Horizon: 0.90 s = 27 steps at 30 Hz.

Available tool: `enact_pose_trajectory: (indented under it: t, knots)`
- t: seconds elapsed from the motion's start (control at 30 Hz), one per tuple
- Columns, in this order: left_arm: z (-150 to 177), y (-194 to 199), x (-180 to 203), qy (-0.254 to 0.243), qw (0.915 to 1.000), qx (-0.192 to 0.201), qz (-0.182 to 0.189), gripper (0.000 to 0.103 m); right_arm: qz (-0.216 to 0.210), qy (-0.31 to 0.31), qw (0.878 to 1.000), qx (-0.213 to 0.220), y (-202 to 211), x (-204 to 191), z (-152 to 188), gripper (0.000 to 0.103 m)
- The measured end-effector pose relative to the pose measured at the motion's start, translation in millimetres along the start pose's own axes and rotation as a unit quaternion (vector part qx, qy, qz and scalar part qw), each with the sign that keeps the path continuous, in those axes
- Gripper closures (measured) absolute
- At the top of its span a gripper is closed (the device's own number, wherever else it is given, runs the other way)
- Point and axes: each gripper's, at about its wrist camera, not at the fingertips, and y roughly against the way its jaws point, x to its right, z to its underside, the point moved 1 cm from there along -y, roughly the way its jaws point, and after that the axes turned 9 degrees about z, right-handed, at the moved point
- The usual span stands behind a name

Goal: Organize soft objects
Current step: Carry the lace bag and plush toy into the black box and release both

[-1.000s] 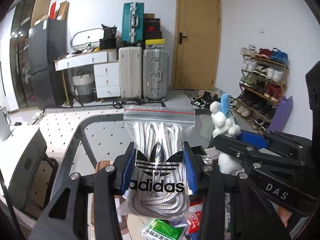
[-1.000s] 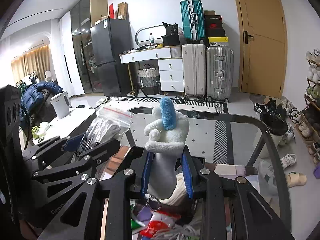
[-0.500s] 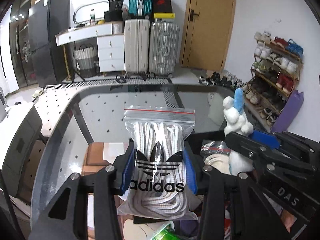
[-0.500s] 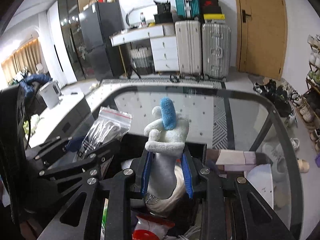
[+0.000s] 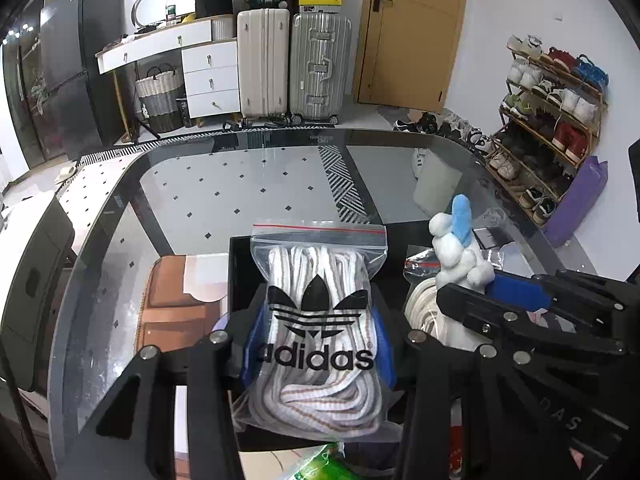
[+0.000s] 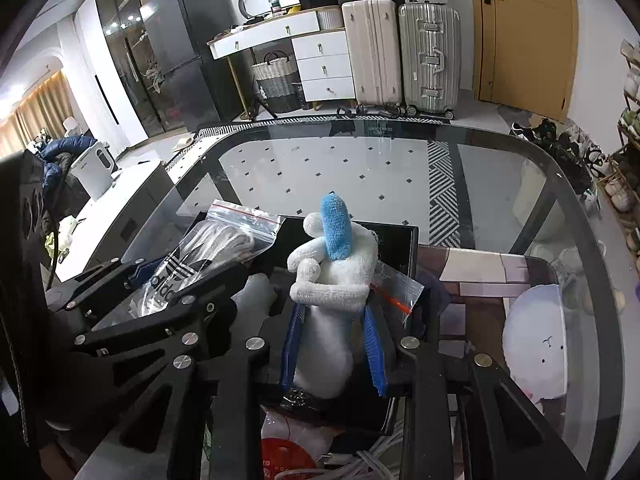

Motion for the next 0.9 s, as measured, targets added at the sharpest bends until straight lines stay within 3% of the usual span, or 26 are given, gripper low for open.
enact_pose_trajectory:
  t: [0.33, 0.47, 0.6, 0.67, 0.9]
  knots:
    - [0.4, -2.3, -1.0, -0.002, 1.0000, 0.000, -0.002, 0.055, -0.006, -0.006, 1.000, -0.005, 4.2, 0.5, 1.5, 0.073]
    - [0.0, 3.2, -2.9, 0.000, 0.9999, 0.011, -0.008, 0.039, -0.016, -0.024, 1.000, -0.002, 8.4, 7.9, 1.9, 0.068]
    - [-2.0, 10.6, -4.5, 0.005, 0.9998, 0.019, 0.008, 0.032, -0.026, -0.028, 0.999, 0.009, 20.3, 12.9, 2.7, 0.061]
    - [-2.8, 18.1, -2.4, -0.001, 0.9997, 0.026, -0.004, 0.027, -0.027, -0.027, 0.999, 0.012, 28.8, 13.1, 2.8, 0.055]
    - [6.7, 52.8, 3.2, -0.009, 0.9997, 0.024, -0.006, 0.015, -0.047, -0.019, 0.999, 0.008, 64.6, 14.4, 19.0, 0.054]
